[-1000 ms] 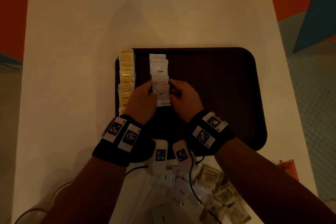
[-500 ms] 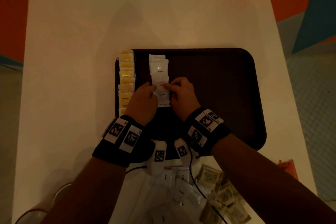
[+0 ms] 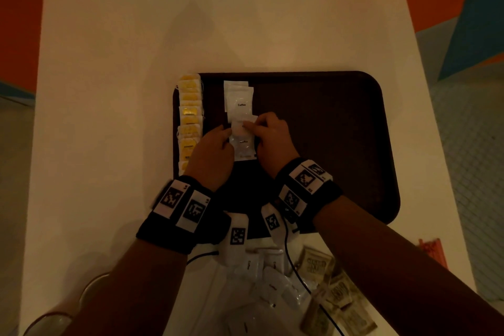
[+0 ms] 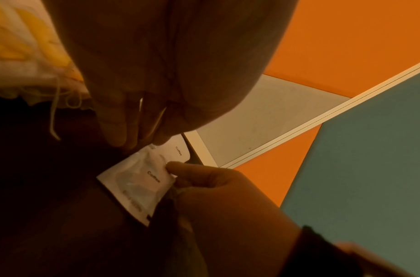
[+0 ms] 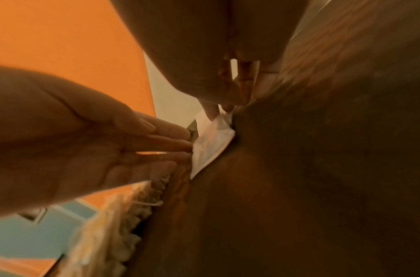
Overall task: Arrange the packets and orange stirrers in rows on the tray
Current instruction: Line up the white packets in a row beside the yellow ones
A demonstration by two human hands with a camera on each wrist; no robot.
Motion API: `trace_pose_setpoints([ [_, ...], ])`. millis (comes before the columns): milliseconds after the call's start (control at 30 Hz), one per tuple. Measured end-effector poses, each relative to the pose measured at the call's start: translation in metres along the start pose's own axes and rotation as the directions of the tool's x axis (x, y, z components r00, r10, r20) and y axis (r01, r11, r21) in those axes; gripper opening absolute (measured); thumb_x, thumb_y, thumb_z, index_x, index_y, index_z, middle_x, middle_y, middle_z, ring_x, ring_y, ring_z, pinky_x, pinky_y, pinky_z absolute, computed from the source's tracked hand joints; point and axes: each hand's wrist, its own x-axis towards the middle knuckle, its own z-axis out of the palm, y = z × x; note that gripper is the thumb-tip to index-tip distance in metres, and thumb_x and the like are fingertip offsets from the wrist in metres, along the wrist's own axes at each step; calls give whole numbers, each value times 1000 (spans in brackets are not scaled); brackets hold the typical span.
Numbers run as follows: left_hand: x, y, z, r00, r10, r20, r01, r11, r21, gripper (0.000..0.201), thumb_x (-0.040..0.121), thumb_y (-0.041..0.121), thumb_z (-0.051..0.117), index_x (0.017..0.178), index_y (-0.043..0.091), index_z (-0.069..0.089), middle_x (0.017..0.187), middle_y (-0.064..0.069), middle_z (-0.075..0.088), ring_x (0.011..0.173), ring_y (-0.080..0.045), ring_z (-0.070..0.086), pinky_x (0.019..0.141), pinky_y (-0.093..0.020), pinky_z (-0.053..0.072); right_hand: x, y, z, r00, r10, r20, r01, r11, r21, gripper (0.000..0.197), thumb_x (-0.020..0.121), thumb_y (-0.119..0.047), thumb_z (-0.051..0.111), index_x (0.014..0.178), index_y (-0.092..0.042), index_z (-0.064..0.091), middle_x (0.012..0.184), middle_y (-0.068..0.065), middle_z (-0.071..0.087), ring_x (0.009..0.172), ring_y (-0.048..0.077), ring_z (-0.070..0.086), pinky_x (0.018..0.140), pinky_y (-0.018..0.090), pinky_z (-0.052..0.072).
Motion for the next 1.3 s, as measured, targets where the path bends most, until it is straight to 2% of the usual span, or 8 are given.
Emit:
trace_pose_setpoints([
  [133,0,-2,0,1000,-15,11,15,1000,-1,39,92,0,36,126,3,53,134,-14,49,123,-28,46,108,-36,35,1,-2,2,999,-22,-46,25,998,61,37,86,-3,52,122,-9,56,121,19,48,110,35,43,96,41,39],
  [233,3,-10,3,1000,6,31,-6,1000,7,41,91,3,35,128,6,52,137,-13,47,125,-28,45,109,-42,35,-6,-7,-4,991,72,-115,-33,951,306,33,87,4,42,116,-3,56,121,21,47,108,27,46,80,2,34],
  [333,2,-10,5,999,20,35,-19,999,-29,39,92,3,35,127,5,52,135,-12,50,123,-26,48,107,-43,38,-12,-8,-3,990,82,-111,-39,937,348,36,88,8,41,122,3,52,130,21,43,114,21,46,79,-9,26],
  [500,8,-7,2,999,35,-18,-36,998,-50,34,93,2,36,121,3,55,126,-14,56,116,-25,52,103,-38,41,-16,-13,3,989,95,-112,-42,914,404,42,87,9,43,127,2,47,138,18,39,122,17,41,80,-13,21],
  [700,20,1,-9,1000,14,-11,-14,1000,21,45,88,12,31,129,8,49,134,-13,49,124,-26,45,108,-40,36,-13,-7,4,990,92,-104,-52,941,333,44,87,7,42,129,-4,49,140,14,39,128,21,39,93,-1,15],
  [833,24,9,-8,998,-60,2,60,998,11,42,93,2,32,134,4,40,139,-14,44,127,-25,41,94,-12,28,-8,-7,2,994,84,-74,-56,948,315,44,88,6,42,130,-6,48,142,12,38,130,21,38,93,0,14],
  [1000,24,7,-5,997,-82,3,82,997,-4,43,94,6,33,138,7,37,142,-13,41,130,-25,39,104,-26,30,-4,-8,3,994,65,-86,-34,946,323,43,86,5,43,127,-6,51,140,11,43,129,22,41,99,9,23],
  [1300,36,14,-14,1000,14,-15,-16,995,-95,44,88,1,35,129,13,47,123,-6,57,109,-21,54,96,-36,46,8,-10,-9,990,122,-70,-87,925,371,55,85,10,39,136,-10,40,149,11,29,137,21,28,101,8,16],
])
